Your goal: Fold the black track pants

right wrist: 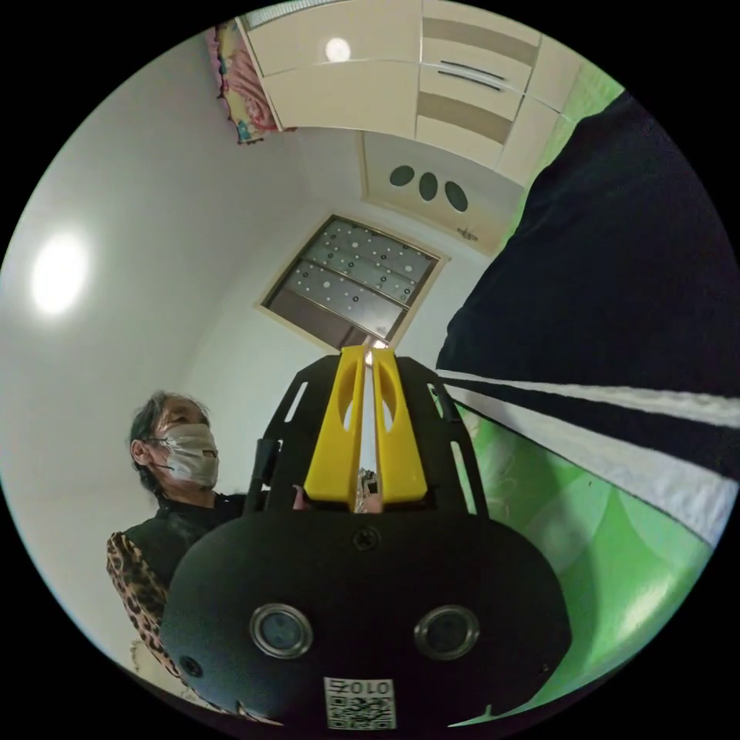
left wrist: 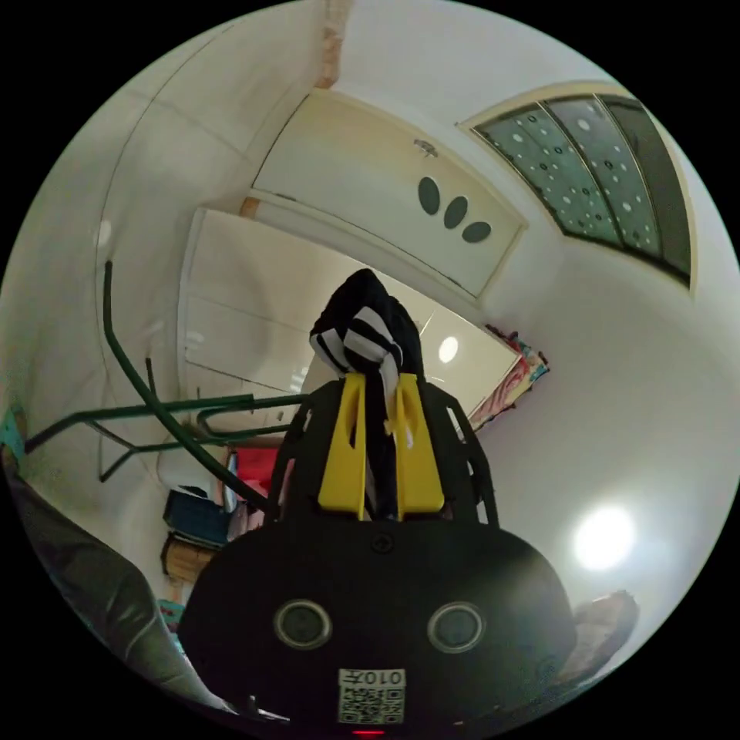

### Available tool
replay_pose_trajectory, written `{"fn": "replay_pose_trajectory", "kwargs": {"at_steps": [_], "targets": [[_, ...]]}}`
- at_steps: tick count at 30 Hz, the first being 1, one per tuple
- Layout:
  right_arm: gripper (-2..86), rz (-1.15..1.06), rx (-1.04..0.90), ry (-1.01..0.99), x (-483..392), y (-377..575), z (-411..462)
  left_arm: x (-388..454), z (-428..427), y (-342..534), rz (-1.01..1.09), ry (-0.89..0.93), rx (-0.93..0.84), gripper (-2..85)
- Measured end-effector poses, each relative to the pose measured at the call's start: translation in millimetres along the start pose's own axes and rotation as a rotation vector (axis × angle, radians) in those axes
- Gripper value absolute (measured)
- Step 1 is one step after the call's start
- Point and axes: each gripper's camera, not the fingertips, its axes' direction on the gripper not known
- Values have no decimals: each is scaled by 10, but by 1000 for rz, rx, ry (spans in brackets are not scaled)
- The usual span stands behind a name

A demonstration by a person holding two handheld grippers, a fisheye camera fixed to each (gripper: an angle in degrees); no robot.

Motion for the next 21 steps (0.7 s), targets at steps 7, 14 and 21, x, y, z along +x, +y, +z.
{"fn": "replay_pose_trajectory", "kwargs": {"at_steps": [7, 14, 21], "targets": [[43, -40, 62, -42, -131, 77, -319, 1206, 465, 341, 342, -193, -19, 40], [41, -101, 194, -6, -306, 259, -886, 2371, 2444, 1812, 809, -307, -359, 28], [36, -204, 330, -30, -561, 460, -1322, 1546, 4209, 3932, 909, -395, -879, 22]]}}
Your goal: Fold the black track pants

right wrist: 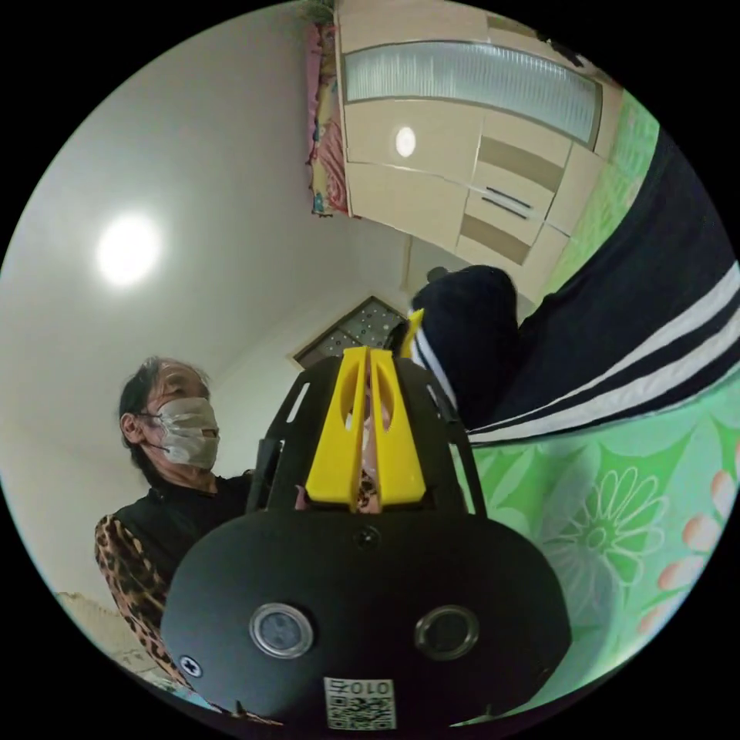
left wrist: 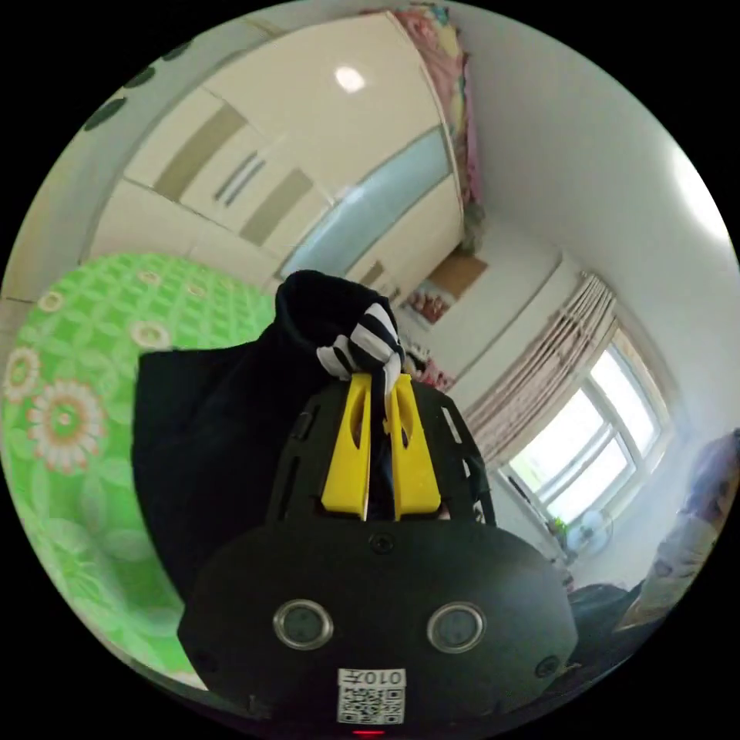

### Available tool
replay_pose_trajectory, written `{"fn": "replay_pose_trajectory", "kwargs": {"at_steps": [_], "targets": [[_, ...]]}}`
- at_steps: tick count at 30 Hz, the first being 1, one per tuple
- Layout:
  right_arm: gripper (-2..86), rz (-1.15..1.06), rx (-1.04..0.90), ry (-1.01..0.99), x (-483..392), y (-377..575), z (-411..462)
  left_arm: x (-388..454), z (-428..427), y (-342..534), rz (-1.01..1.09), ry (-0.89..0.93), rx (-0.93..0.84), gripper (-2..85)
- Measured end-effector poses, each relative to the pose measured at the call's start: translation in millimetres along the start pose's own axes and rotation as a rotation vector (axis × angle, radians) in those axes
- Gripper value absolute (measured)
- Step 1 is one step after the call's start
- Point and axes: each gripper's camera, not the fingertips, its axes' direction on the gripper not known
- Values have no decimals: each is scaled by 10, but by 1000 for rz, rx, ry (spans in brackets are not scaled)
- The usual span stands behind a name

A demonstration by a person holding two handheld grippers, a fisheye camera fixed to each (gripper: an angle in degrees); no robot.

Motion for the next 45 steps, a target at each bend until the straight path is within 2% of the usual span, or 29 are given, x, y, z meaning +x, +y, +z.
{"fn": "replay_pose_trajectory", "kwargs": {"at_steps": [3, 5, 7, 10, 14, 19, 24, 29, 31, 34, 39, 42, 45], "targets": [[33, -34, 19, 27, -144, 11, -77, -240, 1036, 329, -180, 20, -242, 20], [33, -64, 7, 52, -246, -7, -59, -344, 1337, 483, -267, 150, -255, 18], [34, -59, -27, 134, -263, -44, 25, -267, 1448, 513, -277, 172, -231, 18], [38, 21, -126, 304, -130, -188, 301, 78, 1547, 474, -185, 104, -249, 18], [74, 27, -293, 490, 33, -586, 919, 741, 1840, 438, 44, -42, -334, 18], [113, 50, -404, 670, 282, -1069, 1548, 1610, 2392, 701, 324, -255, -428, 18], [81, -70, -591, 824, 299, -1334, 2395, 2311, 2822, 941, 477, -388, -476, 18], [34, -59, -962, 995, 773, -1261, 3142, 2907, 3103, 1181, 633, -501, -512, 20], [29, -68, -1023, 1077, 882, -1196, 3167, 3139, 3214, 1296, 707, -552, -530, 22], [26, -14, -972, 1262, 981, -1237, 2899, 3563, 3368, 1570, 864, -668, -508, 22], [29, 122, -917, 1147, 1108, -1295, 2477, 4165, 3643, 2054, 1103, -811, -517, 17], [36, 148, -682, 1186, 961, -1517, 2132, 4318, 3713, 2189, 1146, -830, -523, 14], [80, 255, -507, 978, 1009, -1708, 1784, 4461, 3758, 2301, 1195, -872, -518, 12]]}}
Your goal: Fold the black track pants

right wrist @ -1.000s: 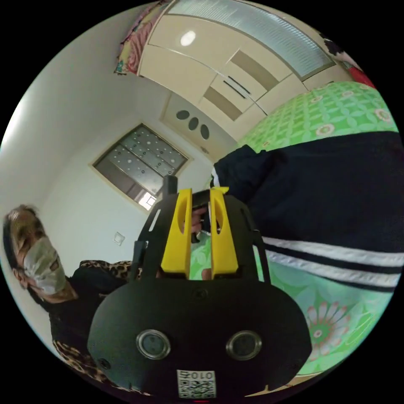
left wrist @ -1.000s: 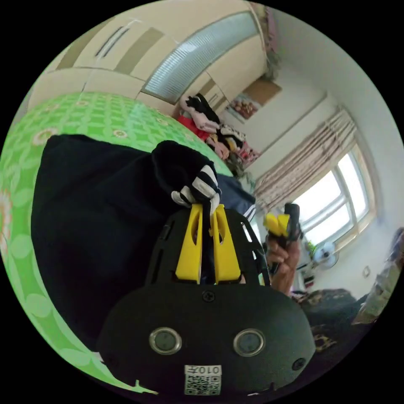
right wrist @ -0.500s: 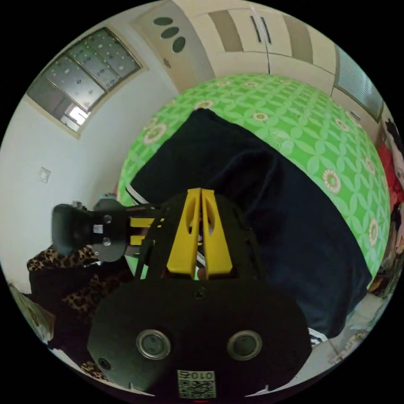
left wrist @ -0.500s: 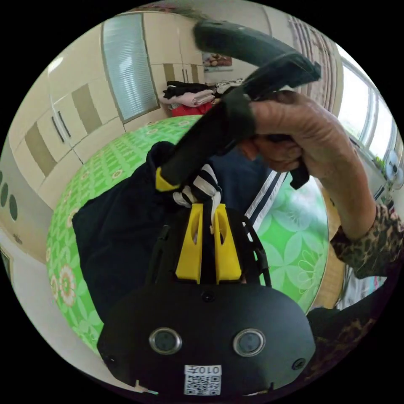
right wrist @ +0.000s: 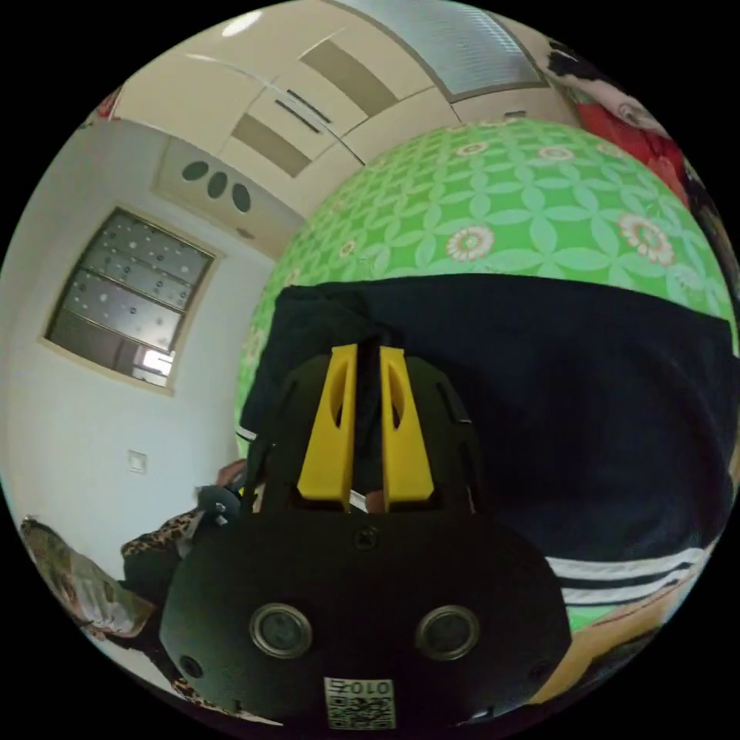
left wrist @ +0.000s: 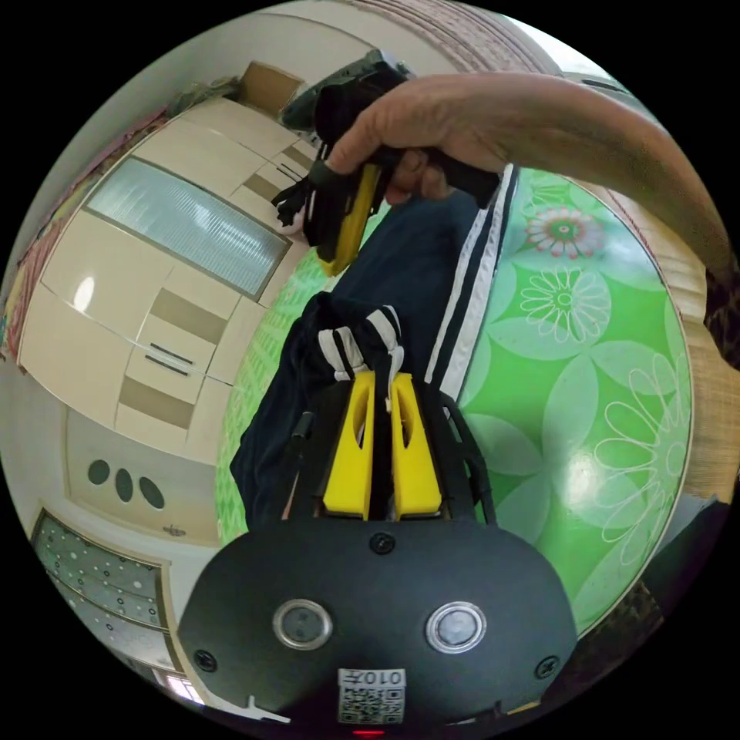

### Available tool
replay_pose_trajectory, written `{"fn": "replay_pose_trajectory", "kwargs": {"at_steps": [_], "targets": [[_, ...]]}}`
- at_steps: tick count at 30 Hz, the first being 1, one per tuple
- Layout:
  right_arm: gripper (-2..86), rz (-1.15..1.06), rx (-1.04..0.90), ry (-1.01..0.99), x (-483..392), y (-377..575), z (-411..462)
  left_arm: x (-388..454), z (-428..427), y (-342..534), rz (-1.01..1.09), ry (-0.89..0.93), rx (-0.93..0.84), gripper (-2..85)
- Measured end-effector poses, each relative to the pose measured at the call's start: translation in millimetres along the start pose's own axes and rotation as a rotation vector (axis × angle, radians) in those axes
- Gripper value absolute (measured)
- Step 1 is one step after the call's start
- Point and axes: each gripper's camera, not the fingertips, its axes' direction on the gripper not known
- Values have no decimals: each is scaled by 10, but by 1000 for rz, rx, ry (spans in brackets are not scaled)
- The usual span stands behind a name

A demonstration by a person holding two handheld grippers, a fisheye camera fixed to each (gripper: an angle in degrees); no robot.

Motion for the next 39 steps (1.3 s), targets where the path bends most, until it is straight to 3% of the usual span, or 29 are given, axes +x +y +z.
{"fn": "replay_pose_trajectory", "kwargs": {"at_steps": [5, 10, 12, 14, 23, 28, 31, 33, 35, 37, 39], "targets": [[129, 78, -66, -237, 324, -238, 264, 180, -153, -36, 78, -93, 9, 9], [75, 24, -139, -109, 276, -327, 392, 323, -301, 51, 166, -252, 20, 8], [72, 70, -96, -203, 413, -336, 281, 323, -379, 179, 186, -333, 43, 8], [69, 100, -130, -298, 537, -360, 279, 255, -411, 269, 168, -340, 51, 7], [60, 111, -168, -356, 749, -234, 148, -247, -419, 724, 89, -233, 67, 4], [63, 113, -150, -380, 798, -152, 83, -955, -431, 1331, -162, 48, 90, -1], [75, 138, -127, -405, 840, -77, 12, -1586, -343, 1749, -395, 406, 180, -3], [87, 149, -111, -399, 842, 2, -80, -2231, -67, 2153, -626, 744, 296, -3], [113, 107, -80, -367, 734, 180, -285, -2638, 306, 2377, -761, 840, 283, -2], [128, 86, -74, -351, 609, 359, -400, -2895, 761, 2496, -818, 805, 175, -2], [133, 56, -107, -313, 461, 519, -455, -3056, 1434, 2620, -871, 952, 115, -2]]}}
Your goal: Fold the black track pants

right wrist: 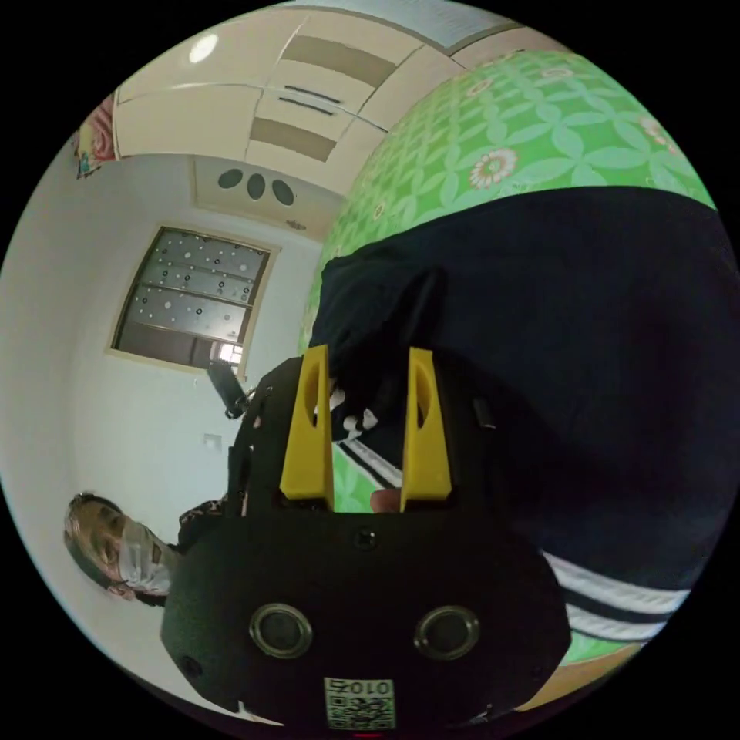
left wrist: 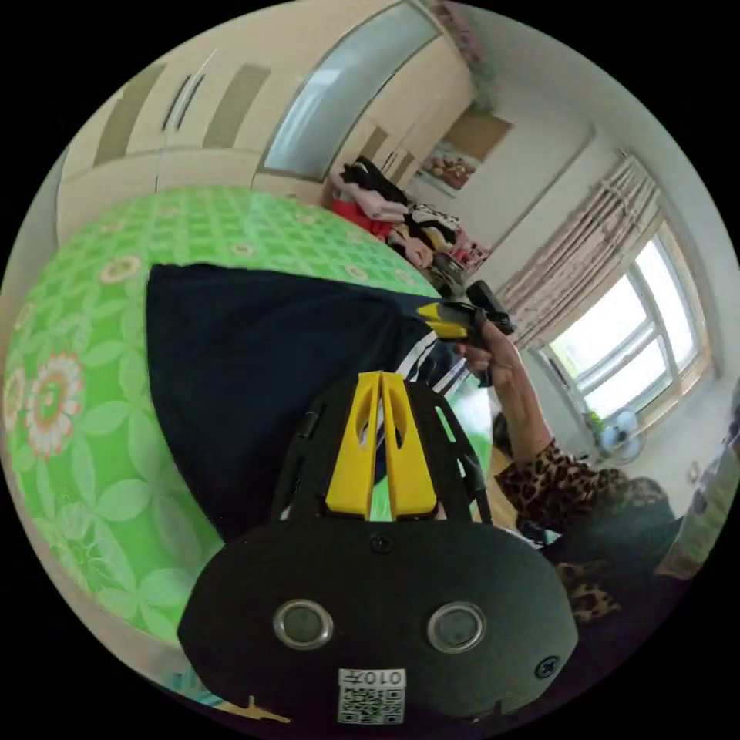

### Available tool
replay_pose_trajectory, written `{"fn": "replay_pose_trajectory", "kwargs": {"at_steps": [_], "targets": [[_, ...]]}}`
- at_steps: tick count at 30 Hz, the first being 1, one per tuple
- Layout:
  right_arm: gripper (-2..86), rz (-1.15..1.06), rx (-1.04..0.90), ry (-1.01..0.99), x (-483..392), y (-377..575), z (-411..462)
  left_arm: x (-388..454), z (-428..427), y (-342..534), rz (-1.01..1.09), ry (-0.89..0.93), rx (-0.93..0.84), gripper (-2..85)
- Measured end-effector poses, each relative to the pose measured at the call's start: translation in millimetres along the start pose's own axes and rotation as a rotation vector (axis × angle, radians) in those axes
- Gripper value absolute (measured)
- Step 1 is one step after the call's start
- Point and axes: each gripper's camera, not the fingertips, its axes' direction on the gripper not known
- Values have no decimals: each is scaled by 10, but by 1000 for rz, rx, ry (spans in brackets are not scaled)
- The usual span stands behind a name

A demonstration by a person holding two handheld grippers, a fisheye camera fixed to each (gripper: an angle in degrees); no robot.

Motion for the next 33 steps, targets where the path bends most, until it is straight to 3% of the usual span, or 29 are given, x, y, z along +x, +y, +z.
{"fn": "replay_pose_trajectory", "kwargs": {"at_steps": [3, 5, 10, 14, 19, 22, 24, 26, 29, 31, 33], "targets": [[130, -36, 0, 43, -217, 276, -19, -541, 422, -54, -79, 22, -140, -2], [125, -73, 8, 54, -355, 433, -24, -732, 428, -44, -76, 110, -119, -2], [87, -54, -20, 72, -385, 435, 117, -1114, 281, -85, -87, 153, -112, -3], [72, -179, 116, 140, -747, 636, -105, -1390, 66, -71, -125, 181, -38, -2], [56, -231, 97, 119, -1022, 803, -266, -1680, -160, -134, -140, 243, 18, -2], [45, -164, 59, 284, -909, 949, -252, -1862, -151, -118, -182, 312, -2, -2], [42, -55, -41, 286, -549, 950, -117, -1906, -182, -107, -193, 301, -8, -2], [39, -12, 15, 52, -238, 1034, -289, -1902, -204, -132, -191, 264, -32, -2], [30, 5, -13, 132, -244, 1105, -386, -1867, -201, -163, -171, 151, -89, -2], [27, -2, 125, 209, -379, 1200, -628, -1864, -175, -162, -165, 142, -105, -2], [24, -147, 281, 151, -640, 1301, -892, -1858, -168, -159, -162, 147, -93, -2]]}}
